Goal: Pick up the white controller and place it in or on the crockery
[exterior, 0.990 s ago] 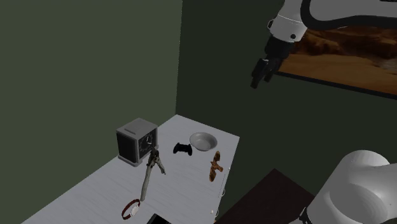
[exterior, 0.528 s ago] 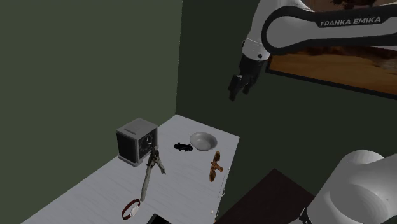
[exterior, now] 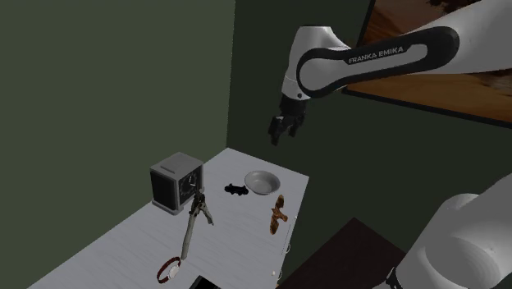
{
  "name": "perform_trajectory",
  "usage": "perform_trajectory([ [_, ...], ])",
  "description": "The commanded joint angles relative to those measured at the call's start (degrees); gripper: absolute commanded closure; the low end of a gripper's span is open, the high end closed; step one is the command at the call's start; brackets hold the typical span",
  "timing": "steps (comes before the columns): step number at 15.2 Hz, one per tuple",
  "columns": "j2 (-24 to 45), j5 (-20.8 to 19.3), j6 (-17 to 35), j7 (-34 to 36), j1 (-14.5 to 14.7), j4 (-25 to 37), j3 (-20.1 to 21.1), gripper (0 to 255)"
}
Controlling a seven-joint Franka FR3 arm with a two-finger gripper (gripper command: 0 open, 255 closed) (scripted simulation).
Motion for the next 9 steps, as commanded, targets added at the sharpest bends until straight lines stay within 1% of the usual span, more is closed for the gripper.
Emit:
perform_trajectory([
  [1,4.2,-0.2,2.4,1.1,0.1,1.0,0.8,0],
  [9,21.3,-2.2,9.1,4.6,0.6,8.1,2.4,0],
])
